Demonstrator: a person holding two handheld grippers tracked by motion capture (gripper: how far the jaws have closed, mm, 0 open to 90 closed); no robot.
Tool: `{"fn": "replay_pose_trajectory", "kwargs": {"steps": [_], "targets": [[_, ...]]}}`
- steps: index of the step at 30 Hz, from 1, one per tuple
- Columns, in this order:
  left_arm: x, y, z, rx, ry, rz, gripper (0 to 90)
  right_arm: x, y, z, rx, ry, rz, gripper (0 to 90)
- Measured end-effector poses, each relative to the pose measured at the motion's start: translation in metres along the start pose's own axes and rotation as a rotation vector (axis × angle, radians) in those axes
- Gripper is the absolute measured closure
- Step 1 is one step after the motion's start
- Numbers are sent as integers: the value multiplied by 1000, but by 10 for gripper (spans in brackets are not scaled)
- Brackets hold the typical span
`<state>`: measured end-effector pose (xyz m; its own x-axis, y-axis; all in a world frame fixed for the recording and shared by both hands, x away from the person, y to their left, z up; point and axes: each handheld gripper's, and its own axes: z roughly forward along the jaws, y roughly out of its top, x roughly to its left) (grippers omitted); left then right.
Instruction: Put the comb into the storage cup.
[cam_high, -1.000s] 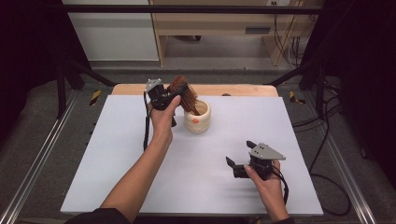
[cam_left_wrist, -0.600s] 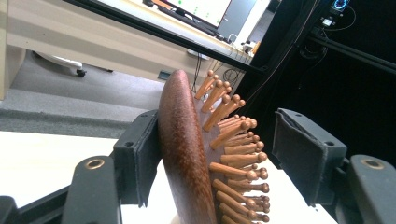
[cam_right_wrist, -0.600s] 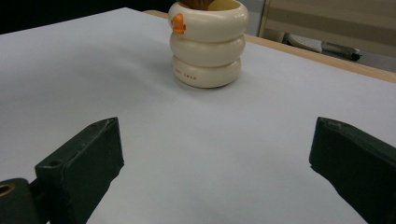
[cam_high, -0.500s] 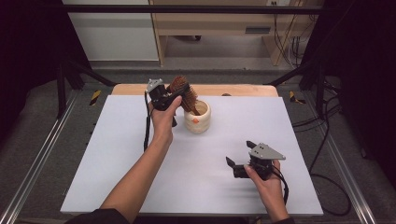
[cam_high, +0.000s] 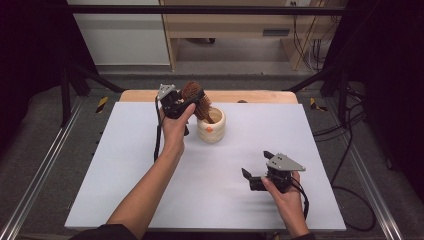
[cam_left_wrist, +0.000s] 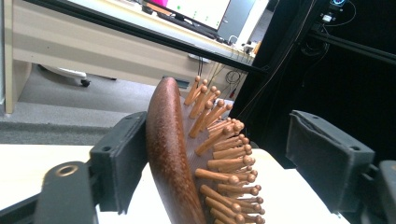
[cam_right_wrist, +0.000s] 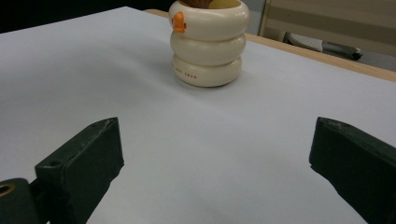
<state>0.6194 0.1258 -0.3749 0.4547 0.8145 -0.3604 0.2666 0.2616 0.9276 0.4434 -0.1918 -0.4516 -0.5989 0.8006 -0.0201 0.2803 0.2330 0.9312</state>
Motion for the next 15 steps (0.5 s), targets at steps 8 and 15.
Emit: {"fn": "replay_pose_trajectory", "kwargs": {"steps": [8,15], "targets": [[-1,1,0,-1,19,10,117,0,0,0,1,0,2,30],[-3,1,-1,-5,21,29,66,0,0,0,0,1,2,30]]}}
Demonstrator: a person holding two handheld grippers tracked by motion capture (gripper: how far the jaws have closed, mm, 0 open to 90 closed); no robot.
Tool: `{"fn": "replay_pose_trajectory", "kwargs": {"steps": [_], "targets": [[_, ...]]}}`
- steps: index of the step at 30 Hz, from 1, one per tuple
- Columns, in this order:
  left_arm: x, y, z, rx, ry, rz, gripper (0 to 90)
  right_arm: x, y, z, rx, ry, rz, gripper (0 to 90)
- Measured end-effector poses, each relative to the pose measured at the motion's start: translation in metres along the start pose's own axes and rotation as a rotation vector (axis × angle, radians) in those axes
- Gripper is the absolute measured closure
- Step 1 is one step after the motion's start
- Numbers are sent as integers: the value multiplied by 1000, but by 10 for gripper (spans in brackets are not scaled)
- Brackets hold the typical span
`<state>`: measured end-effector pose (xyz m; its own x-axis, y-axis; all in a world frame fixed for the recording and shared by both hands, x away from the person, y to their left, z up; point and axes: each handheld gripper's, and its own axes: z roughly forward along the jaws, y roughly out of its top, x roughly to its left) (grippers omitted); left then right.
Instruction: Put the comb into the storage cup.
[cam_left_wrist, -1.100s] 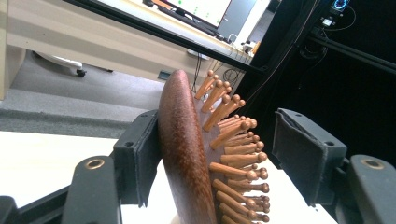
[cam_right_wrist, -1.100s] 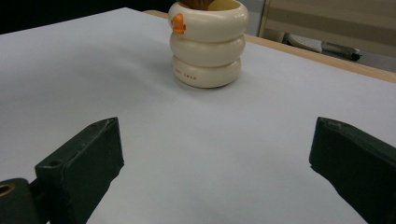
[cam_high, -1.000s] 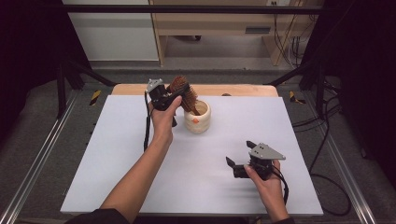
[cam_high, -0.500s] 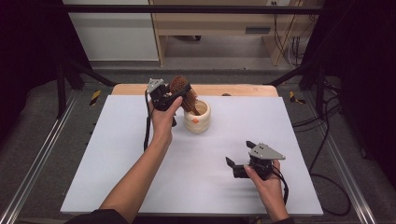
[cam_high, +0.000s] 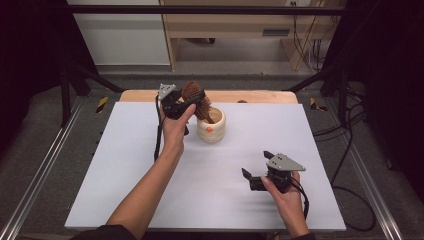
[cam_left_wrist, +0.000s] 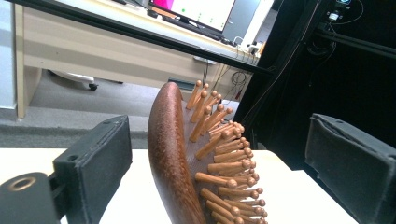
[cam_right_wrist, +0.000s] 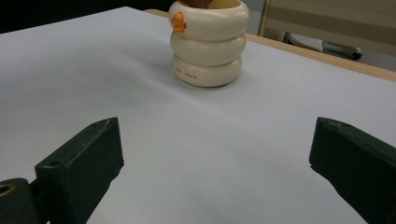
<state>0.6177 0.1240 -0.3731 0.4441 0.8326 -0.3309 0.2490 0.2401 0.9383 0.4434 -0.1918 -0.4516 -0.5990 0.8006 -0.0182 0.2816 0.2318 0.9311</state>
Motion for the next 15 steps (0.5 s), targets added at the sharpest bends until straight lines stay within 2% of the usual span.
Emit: {"fn": "replay_pose_trajectory", "kwargs": {"steps": [15], "targets": [[-2,0,-1,-7,9,33,50,0,0,0,0,2,1,30]]}}
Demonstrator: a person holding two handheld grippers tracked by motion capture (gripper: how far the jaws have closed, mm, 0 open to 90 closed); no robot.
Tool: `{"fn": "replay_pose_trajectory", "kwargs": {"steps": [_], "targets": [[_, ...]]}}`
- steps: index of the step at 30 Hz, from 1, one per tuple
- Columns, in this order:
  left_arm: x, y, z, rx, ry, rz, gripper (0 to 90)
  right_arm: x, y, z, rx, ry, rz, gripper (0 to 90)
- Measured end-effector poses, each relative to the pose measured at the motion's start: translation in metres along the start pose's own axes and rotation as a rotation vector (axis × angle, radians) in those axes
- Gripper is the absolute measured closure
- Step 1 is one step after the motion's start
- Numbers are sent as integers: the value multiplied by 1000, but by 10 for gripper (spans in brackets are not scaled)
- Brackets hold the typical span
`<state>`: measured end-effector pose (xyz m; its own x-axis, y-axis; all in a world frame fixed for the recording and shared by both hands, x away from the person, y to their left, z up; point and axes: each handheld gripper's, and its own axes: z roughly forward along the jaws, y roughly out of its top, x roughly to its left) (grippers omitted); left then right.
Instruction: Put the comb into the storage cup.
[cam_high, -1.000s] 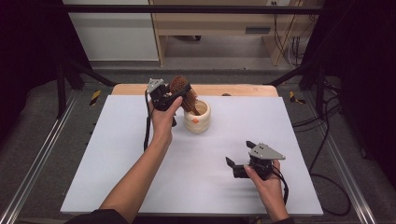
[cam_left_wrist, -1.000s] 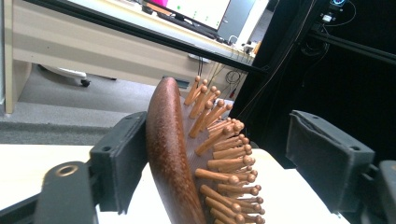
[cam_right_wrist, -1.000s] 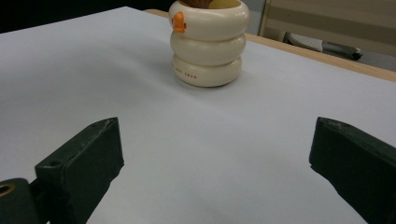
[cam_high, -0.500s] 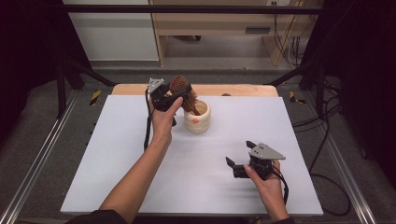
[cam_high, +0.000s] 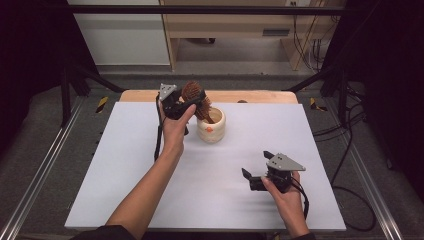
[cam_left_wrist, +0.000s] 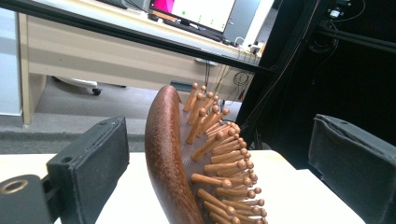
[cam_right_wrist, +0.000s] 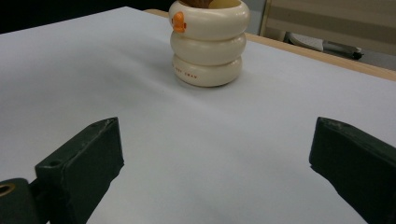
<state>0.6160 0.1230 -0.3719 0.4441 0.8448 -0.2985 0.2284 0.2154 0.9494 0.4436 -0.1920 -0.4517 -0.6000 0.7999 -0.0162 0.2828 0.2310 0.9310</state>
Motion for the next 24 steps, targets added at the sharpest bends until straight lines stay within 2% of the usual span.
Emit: {"fn": "replay_pose_trajectory", "kwargs": {"steps": [6,24], "targets": [[-1,1,-1,-1,0,21,50,0,0,0,2,3,0,30],[0,2,-5,-15,2,49,40,0,0,0,2,4,1,30]]}}
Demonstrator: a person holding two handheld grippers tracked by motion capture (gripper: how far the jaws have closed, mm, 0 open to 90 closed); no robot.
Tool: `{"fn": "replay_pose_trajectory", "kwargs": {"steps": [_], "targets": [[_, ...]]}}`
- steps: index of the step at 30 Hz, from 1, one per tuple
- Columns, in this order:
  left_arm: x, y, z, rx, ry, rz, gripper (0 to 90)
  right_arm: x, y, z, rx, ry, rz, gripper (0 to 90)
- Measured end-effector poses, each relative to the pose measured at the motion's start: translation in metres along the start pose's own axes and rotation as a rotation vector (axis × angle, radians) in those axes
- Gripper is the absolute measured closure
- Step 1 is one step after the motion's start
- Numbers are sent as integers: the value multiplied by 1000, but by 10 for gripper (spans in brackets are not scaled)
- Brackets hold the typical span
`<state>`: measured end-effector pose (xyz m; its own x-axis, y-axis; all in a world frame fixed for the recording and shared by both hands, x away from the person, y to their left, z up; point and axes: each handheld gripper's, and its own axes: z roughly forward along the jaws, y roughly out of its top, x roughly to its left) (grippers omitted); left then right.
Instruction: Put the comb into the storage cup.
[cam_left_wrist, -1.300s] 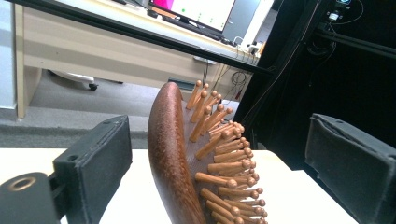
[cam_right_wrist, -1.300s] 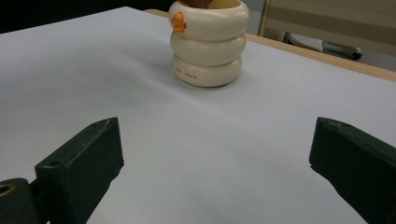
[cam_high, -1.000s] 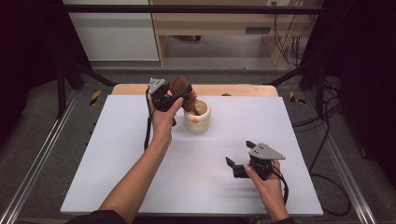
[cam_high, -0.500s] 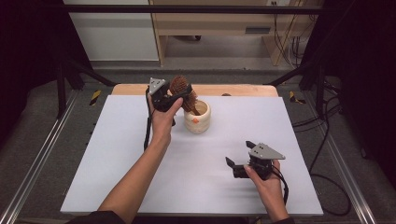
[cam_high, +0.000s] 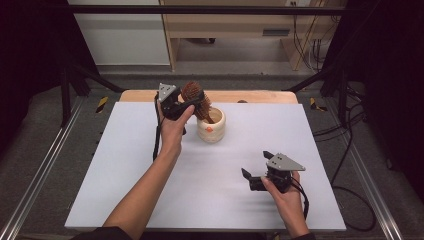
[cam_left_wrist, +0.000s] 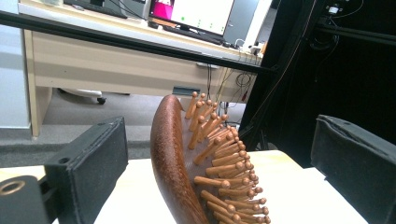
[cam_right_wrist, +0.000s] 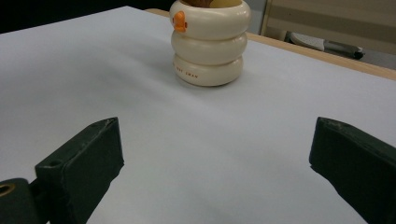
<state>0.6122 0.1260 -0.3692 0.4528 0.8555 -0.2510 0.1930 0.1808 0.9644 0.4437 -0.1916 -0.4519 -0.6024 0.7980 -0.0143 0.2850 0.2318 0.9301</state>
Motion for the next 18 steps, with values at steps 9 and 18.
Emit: {"fn": "replay_pose_trajectory", "kwargs": {"steps": [9,18], "targets": [[-3,0,-1,-2,5,39,19,0,0,0,0,2,-1,30],[-3,2,-3,-16,13,69,19,0,0,0,1,2,-1,30]]}}
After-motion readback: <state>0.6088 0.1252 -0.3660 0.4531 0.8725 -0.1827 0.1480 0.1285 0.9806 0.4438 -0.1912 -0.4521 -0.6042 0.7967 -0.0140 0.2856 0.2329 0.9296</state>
